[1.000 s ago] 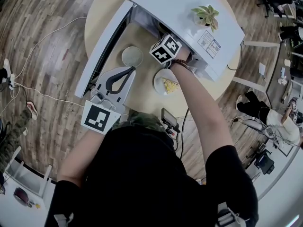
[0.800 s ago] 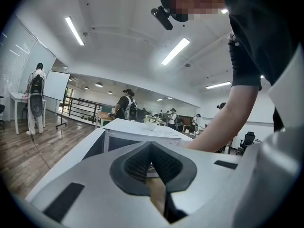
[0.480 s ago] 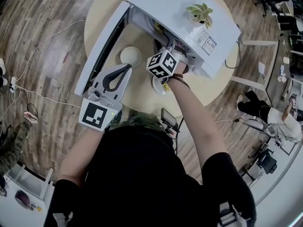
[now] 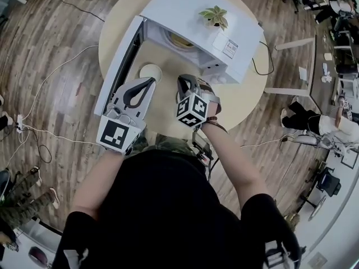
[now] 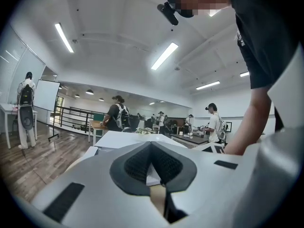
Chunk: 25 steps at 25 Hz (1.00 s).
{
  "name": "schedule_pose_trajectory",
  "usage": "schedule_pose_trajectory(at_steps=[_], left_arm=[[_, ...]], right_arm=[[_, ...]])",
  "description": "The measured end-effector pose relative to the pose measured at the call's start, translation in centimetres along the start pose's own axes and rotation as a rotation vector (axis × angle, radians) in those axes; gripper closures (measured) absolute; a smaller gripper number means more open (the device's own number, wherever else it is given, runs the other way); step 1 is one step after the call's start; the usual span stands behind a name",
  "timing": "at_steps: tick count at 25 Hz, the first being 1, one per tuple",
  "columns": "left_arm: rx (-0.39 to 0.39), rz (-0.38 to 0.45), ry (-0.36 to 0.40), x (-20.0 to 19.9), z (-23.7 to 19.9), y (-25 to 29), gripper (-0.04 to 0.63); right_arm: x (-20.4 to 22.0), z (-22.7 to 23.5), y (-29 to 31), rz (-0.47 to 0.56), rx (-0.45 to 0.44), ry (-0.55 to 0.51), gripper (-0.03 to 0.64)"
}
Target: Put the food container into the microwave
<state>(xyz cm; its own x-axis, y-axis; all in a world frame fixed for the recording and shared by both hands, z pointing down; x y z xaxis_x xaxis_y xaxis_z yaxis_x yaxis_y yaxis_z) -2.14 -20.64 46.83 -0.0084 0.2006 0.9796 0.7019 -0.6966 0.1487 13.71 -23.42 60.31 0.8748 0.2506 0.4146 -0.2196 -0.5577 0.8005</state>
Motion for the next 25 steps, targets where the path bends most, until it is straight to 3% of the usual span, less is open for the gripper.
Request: schedule_pose_trajectory(at_steps=[3,8,18,25], left_arm=[[0.028,0.016,0.021,-0.8,0.7,-0.9,0.577],[0.057,0.054,0.067,-2.4,1.3,-2.6,0.577],[0.103,0.159,0.147,-6.3,2.4,-5.5,0.577],[0.097,0.223,0.168,-8.7,2.2,-7.3,0.577]], right_arm=[[-0.8,-1.6,-3.4,0.065,-0.013,0.069,0.603],[-3.1,-3.2,-9.8,0.253,-0.01,0.29,0.603],[-7.5,-1.5,-20.7,0.708,0.236,0.527,0.603],[-6.8,-0.6,-24.8,0.85,0.362,0.62,0.603]])
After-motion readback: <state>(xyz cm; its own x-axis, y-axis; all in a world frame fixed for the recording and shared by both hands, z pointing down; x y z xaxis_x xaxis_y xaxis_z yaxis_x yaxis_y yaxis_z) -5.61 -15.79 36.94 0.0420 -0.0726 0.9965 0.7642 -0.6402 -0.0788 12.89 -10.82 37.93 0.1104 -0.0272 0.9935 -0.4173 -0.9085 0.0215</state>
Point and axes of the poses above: the fingertips, and each gripper's own axes: y forward along the fingers, z to its right, x out of its underside, the point moved 7 cm from there along -y, backward along the fingers, and after that the axes turned 2 degrees about -z, right-handed, at the moved point
